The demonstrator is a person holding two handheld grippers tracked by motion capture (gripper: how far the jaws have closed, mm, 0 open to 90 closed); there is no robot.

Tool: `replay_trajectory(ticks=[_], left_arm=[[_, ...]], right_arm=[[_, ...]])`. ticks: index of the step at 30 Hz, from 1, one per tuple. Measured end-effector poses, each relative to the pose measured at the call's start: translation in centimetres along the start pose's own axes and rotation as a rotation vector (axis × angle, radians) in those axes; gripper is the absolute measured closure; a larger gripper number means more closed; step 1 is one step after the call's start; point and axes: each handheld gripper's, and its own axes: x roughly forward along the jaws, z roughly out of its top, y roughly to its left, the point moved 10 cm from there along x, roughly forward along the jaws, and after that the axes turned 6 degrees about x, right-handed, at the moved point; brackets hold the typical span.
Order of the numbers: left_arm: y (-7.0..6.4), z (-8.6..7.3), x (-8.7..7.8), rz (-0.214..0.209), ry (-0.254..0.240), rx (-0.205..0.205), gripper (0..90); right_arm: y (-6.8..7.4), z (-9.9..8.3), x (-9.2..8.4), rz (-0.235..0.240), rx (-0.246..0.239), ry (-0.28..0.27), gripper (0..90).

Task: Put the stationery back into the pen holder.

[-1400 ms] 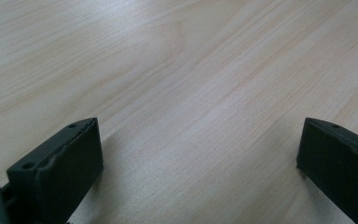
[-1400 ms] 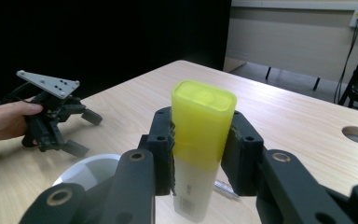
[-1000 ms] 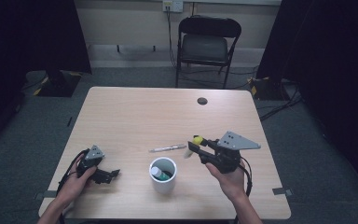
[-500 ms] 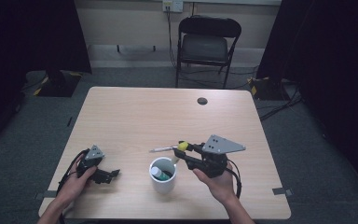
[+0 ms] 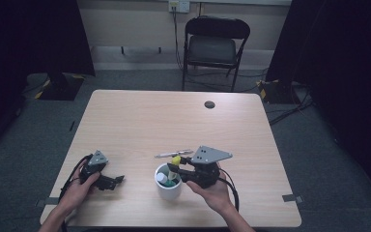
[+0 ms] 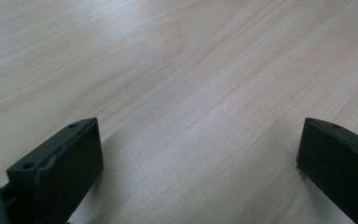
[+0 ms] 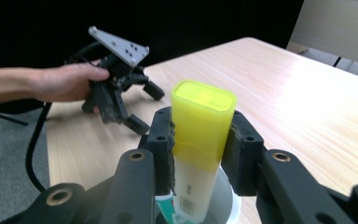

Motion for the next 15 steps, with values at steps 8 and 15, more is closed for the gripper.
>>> replay_trajectory(ticks=[8, 15], left_arm=[[0.0, 0.0, 0.0, 0.000, 0.000, 0.000, 0.0], [0.0, 0.0, 0.0, 0.000, 0.002, 0.003, 0.0]], right_arm=[[-0.4, -1.1, 0.8, -0.004, 0.011, 0.029, 67.1], [-0.8, -1.9, 1.4, -0.006, 0.025, 0.054, 66.1]])
